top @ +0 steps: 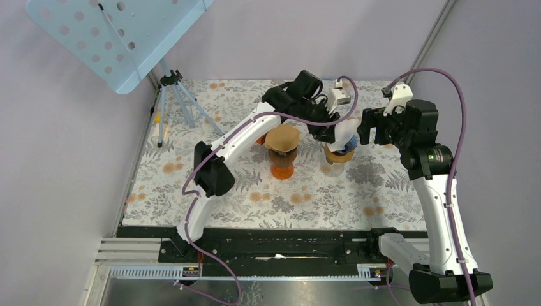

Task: Place the coffee filter in the dripper
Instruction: Place the coffee filter in the coffee dripper.

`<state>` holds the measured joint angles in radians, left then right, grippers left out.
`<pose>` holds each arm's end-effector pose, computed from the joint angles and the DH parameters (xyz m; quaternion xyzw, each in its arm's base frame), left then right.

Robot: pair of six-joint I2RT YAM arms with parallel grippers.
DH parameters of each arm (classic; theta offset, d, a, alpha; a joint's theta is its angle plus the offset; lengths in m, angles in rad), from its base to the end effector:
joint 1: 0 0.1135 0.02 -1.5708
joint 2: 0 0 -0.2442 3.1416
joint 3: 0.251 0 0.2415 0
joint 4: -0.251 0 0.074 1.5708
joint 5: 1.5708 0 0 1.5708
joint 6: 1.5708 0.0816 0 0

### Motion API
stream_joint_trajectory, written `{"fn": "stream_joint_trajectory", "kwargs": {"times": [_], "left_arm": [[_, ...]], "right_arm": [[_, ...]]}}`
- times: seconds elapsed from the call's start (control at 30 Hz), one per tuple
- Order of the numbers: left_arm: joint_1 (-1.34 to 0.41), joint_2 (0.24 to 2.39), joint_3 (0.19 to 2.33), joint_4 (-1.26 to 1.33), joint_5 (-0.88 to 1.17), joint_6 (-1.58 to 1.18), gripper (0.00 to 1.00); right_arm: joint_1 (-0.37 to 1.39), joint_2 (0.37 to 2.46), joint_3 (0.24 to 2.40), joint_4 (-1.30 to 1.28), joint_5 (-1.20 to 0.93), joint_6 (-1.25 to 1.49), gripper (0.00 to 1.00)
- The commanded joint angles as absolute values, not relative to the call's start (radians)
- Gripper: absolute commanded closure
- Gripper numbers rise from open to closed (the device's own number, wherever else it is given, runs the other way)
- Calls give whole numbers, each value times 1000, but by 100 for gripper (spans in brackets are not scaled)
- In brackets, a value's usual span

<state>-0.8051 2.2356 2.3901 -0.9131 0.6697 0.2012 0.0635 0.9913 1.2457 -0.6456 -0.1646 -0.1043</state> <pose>0.3049 -0.3903 0.3060 0.5321 0.6975 -0.3992 0.2664 0.2391 0.0286 0.3758 -0.1150 0.8215 0.0570 0.5556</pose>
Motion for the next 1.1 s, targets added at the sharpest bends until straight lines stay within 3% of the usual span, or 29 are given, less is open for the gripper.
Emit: {"fn": "stream_joint_trajectory", "kwargs": {"times": [0.0,0.33,0.67,1.07], "left_arm": [[-802,2159,2366,-836,683,125,60],[-801,2157,2381,-813,699,139,100],[-802,2152,2459,-940,684,406,100],[-802,2169,2509,-945,710,498,100]], "right_arm": [[55,974,1244,-632,-139,-118,12],[54,980,1242,-626,-126,-127,12],[52,978,1242,-636,-109,-115,12],[41,985,1275,-663,-121,-107,12]]}}
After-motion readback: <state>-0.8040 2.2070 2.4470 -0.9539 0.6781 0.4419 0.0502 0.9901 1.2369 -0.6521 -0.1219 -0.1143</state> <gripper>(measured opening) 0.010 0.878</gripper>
